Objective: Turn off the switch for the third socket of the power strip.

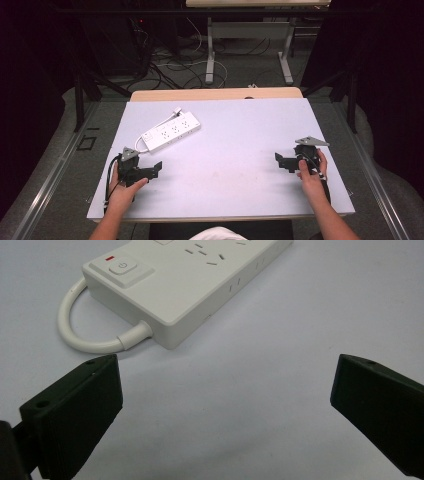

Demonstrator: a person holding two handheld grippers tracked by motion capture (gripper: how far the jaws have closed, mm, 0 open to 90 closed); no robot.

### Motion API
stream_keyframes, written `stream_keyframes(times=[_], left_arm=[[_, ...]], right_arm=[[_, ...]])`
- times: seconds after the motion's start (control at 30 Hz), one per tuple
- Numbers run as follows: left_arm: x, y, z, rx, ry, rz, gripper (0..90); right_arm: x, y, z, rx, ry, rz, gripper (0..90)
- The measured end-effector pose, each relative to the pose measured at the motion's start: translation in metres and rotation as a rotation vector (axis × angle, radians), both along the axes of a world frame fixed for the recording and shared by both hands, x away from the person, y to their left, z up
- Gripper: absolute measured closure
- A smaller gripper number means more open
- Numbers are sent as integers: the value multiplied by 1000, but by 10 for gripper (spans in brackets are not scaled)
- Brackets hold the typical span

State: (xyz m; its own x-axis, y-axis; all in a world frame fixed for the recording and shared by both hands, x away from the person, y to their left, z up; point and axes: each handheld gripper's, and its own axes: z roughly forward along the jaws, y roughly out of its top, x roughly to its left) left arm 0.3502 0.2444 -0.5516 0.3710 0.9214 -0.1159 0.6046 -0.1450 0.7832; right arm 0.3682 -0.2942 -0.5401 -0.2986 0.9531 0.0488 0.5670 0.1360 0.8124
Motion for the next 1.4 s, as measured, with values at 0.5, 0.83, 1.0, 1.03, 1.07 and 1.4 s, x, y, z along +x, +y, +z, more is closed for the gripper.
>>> stream_keyframes(times=[0.5, 0.83, 1.0, 1.03, 1.07, 1.4], left_arm=[[-1, 2, 1, 25, -29, 26, 6], [-2, 0, 1, 33, -36, 13, 23], [-2, -1, 1, 40, -43, 7, 59], [-2, -1, 2, 41, -46, 7, 59], [-2, -1, 2, 40, -50, 6, 68], [-3, -4, 5, 45, -54, -12, 164]], right_arm=[[-2, 1, -2, 4, -5, 6, 0], [-4, -3, -2, 11, -6, -11, 0], [-3, -3, -4, 12, 5, -1, 0], [-3, -3, -4, 12, 5, -1, 0], [-3, -3, -4, 11, 6, 1, 0], [-1, -2, -6, 18, 18, 13, 0]])
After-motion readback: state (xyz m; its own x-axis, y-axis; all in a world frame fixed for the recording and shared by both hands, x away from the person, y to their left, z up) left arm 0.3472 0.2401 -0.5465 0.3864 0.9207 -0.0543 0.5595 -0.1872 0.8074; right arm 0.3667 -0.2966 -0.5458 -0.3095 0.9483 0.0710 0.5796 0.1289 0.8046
